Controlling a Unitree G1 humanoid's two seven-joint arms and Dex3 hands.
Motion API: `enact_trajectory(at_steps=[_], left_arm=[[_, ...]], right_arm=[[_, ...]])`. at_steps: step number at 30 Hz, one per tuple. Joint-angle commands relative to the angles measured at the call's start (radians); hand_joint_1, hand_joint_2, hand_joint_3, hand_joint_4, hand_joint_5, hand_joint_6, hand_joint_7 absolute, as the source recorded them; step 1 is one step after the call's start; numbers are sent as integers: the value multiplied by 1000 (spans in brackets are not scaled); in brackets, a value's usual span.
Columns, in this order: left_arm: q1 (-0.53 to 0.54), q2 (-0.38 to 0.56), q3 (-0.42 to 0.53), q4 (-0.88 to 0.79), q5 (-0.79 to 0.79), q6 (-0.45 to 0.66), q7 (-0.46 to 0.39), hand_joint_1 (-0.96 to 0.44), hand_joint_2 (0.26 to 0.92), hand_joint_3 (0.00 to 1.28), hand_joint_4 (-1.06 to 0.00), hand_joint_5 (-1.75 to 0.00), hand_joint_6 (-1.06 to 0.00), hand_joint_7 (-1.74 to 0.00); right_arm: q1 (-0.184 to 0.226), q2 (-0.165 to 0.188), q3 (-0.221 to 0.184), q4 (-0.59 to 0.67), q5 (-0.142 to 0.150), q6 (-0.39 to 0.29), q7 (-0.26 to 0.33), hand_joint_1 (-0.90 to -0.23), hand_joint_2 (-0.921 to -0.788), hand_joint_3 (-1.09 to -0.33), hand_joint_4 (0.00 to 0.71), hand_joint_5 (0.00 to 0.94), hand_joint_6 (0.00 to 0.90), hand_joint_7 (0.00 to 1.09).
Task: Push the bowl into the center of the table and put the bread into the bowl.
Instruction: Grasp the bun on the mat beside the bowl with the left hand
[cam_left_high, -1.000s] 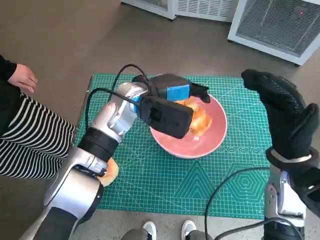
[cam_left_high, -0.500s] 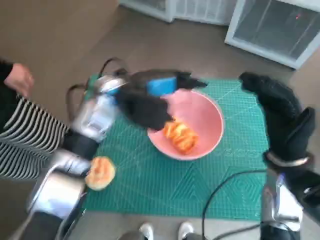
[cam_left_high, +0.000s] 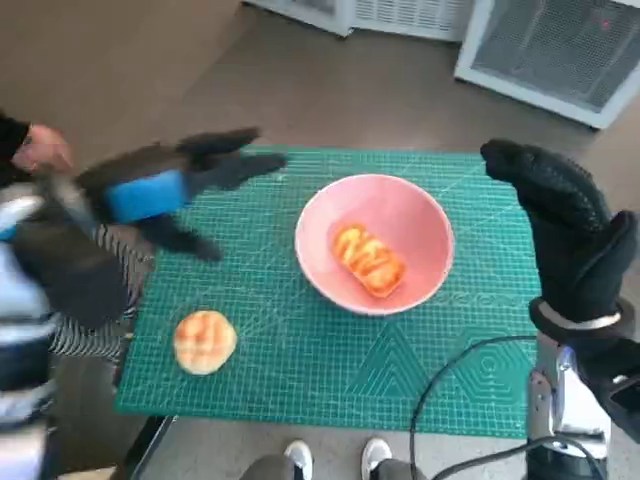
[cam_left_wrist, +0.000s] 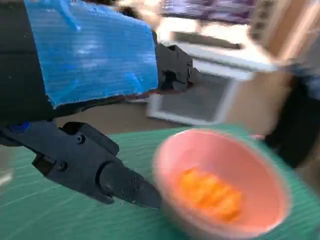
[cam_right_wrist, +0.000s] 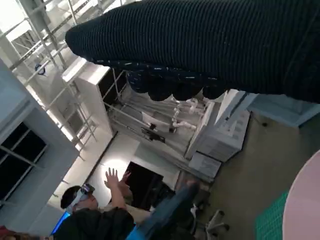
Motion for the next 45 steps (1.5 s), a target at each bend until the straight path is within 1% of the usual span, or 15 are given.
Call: enact_trajectory(at_steps=[1,8,11,14,16,20,24,30,33,39,42,45], left_arm=[[104,89,51,-83,-68,40,-73,-263,747,2,1,1,-180,-58],[231,170,96,-180,-99,134,-127,-145,722,0,1,1,-184,-53],[282,185,117,-209,-105,158,-134,-97,721,0,1,1,-191,-53],[328,186,129,-224,-95,155,-123,-77,721,1,1,1,-194,-52],[353,182,131,-228,-82,144,-113,-87,721,1,1,1,-195,-51],[387,175,121,-224,-54,113,-92,-180,719,0,-5,-2,-196,-46],[405,169,104,-217,-29,104,-72,-240,721,2,-5,-1,-195,-41],[418,138,62,-184,26,82,-19,-258,723,2,-10,-3,-194,-37],[418,122,41,-168,47,74,5,-239,723,2,-25,-9,-194,-34],[410,77,-19,-115,103,49,61,-231,724,2,-65,-20,-214,-38],[405,55,-46,-89,133,43,88,-164,725,3,-84,-19,-235,-40],[398,33,-73,-62,167,35,120,-130,727,4,-99,-18,-252,-41]], right_arm=[[6,-2,0,26,1,-2,14,-694,-921,-663,152,1,70,445],[-11,1,1,52,7,-8,25,-691,-921,-664,152,1,70,445],[-17,3,2,61,9,-11,29,-690,-921,-664,152,1,70,445],[-22,3,3,70,10,-14,33,-689,-921,-664,152,1,70,445],[-26,3,3,75,12,-15,36,-687,-921,-664,152,1,70,445],[-33,4,4,84,14,-17,42,-685,-921,-665,153,1,70,445],[-37,4,4,92,17,-19,47,-685,-921,-665,153,1,70,445],[-41,4,1,100,22,-21,56,-688,-921,-664,153,1,70,444],[-41,3,-1,100,20,-21,57,-690,-921,-663,154,1,71,444],[-39,-1,-5,101,28,-20,63,-691,-921,-663,154,1,72,443],[-37,-3,-8,99,32,-19,67,-691,-921,-663,154,1,72,443],[-36,-3,-9,97,32,-18,66,-691,-921,-663,154,1,72,442]])
